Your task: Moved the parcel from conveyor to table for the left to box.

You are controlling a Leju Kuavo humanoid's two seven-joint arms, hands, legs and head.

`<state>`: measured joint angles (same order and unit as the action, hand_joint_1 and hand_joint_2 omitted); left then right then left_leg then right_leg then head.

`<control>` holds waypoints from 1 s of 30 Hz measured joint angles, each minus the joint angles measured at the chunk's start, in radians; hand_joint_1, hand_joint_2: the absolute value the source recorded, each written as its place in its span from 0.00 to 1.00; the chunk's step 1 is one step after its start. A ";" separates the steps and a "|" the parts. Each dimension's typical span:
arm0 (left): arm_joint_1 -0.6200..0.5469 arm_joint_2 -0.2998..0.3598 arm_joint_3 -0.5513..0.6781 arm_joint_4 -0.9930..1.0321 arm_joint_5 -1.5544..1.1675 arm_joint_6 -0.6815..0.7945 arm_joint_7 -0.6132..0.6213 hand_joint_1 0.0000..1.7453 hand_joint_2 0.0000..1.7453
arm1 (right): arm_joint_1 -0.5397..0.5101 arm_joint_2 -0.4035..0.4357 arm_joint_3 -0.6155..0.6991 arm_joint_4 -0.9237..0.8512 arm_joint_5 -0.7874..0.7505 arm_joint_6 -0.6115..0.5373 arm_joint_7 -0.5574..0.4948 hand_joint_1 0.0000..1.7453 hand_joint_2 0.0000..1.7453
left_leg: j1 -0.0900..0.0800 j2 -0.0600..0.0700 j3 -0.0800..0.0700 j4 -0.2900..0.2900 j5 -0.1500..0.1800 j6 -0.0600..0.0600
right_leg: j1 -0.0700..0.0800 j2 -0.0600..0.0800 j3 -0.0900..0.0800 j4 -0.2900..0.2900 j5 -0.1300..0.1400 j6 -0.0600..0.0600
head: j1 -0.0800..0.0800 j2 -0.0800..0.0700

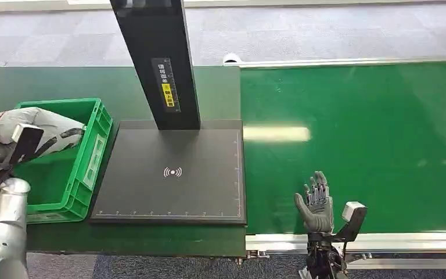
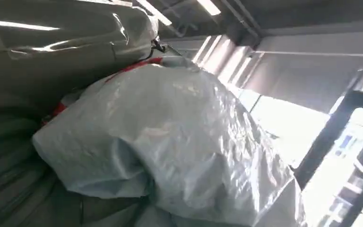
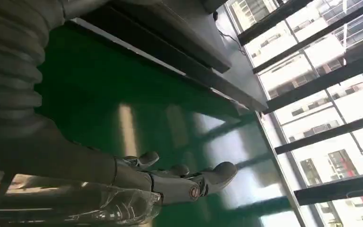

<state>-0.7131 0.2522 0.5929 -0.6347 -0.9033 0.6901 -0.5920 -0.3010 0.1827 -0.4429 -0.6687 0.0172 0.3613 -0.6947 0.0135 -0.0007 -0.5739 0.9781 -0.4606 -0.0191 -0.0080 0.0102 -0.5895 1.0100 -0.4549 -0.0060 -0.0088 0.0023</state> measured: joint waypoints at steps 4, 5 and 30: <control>-0.053 -0.002 0.032 0.072 0.003 -0.030 -0.029 0.00 1.00 | 0.000 0.001 -0.018 0.005 0.000 0.000 0.000 0.00 1.00 | 0.000 0.000 0.000 0.000 0.000 0.000 | 0.000 0.000 0.000 0.000 0.000 0.000 | 0.000 0.000; -0.060 -0.006 0.038 0.084 0.008 -0.042 -0.042 0.00 1.00 | 0.001 0.001 -0.021 0.005 0.001 0.000 0.000 0.00 1.00 | 0.000 0.000 0.000 0.000 0.000 0.000 | 0.000 0.000 0.000 0.000 0.000 0.000 | 0.000 0.000; -0.062 -0.070 0.067 -0.056 0.587 -0.948 -0.106 0.00 1.00 | -0.003 0.004 -0.067 0.027 0.034 -0.005 0.000 0.00 1.00 | 0.000 0.000 -0.001 0.000 0.000 0.000 | -0.001 0.000 -0.001 0.000 0.000 0.000 | 0.000 0.000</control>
<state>-0.7748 0.1819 0.6603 -0.6906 -0.3164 -0.2580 -0.6985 -0.3035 0.1869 -0.5100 -0.6420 0.0511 0.3559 -0.6950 0.0132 -0.0004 -0.5746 0.9784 -0.4607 -0.0190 -0.0085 0.0106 -0.5902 1.0100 -0.4548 -0.0059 -0.0084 0.0019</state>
